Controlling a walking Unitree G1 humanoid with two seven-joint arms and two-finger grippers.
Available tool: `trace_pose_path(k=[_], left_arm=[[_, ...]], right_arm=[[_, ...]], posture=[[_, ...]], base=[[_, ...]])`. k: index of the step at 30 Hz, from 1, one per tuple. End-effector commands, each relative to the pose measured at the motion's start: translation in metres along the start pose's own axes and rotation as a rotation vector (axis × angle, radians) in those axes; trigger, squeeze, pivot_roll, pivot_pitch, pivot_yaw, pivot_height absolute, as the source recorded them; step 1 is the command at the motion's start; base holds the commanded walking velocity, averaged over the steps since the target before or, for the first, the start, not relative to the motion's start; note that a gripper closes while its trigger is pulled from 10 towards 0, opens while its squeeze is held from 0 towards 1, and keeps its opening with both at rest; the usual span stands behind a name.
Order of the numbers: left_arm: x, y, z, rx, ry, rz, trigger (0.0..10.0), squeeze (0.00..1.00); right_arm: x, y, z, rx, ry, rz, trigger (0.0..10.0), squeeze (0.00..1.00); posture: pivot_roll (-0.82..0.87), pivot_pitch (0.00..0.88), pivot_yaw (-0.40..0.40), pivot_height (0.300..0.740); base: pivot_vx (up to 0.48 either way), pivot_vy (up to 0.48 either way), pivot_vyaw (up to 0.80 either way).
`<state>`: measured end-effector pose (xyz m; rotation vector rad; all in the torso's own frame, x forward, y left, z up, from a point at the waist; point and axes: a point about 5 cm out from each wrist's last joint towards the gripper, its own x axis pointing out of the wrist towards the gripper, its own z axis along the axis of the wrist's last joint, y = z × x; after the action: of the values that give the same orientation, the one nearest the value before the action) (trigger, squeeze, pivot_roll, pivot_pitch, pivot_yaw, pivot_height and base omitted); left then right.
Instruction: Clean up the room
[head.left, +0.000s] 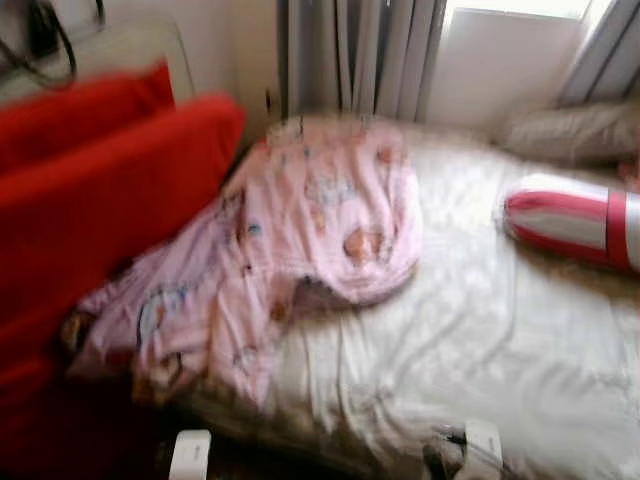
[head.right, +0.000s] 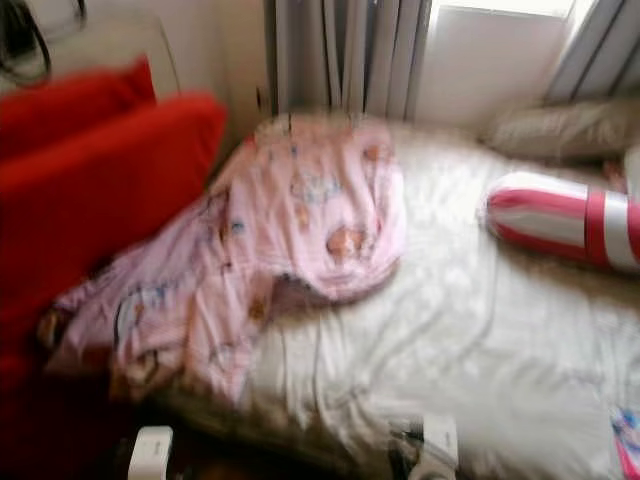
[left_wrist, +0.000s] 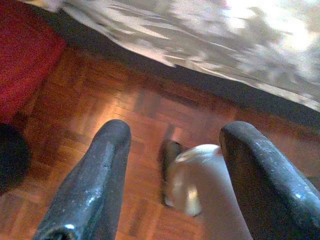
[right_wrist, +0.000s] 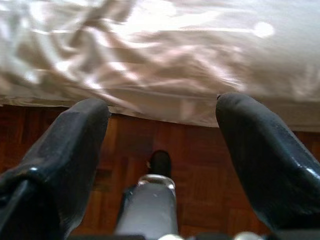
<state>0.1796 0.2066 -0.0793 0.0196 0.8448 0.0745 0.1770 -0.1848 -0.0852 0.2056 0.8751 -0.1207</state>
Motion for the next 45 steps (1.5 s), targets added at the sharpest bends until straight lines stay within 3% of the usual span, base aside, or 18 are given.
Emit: trace_pose_path(k=[1, 14, 32, 45], left_arm=[[-0.0026, 0.0058, -0.0086, 0.024, 0.038, 0.005, 10.0, 0.0], [-0.0028, 0.0074, -0.0081, 0.032, 0.037, 0.001, 10.0, 0.0], [-0.0022, 0.0065, -0.006, 0.039, 0.028, -0.011, 10.0, 0.0], [-0.002, 0.0083, -0.0051, 0.078, 0.037, -0.024, 10.0, 0.0]], right_arm=[[0.0016, 0.0061, 0.0031, 0.006, -0.009, 0.013, 10.0, 0.0], [0.0014, 0.0077, 0.0007, 0.011, -0.001, 0.009, 10.0, 0.0], [0.0012, 0.0039, 0.0016, 0.024, 0.0, -0.007, 10.0, 0.0], [0.0014, 0.007, 0.0009, 0.046, -0.005, -0.009, 10.0, 0.0]], posture=[[0.13, 0.02, -0.048, 0.74], [0.13, 0.017, -0.04, 0.74], [0.14, 0.043, -0.046, 0.74], [0.15, 0.075, -0.031, 0.74]], base=[[0.0, 0.48, 0.0], [0.0, 0.479, 0.0], [0.0, 0.0, 0.0], [0.0, 0.0, 0.66]])
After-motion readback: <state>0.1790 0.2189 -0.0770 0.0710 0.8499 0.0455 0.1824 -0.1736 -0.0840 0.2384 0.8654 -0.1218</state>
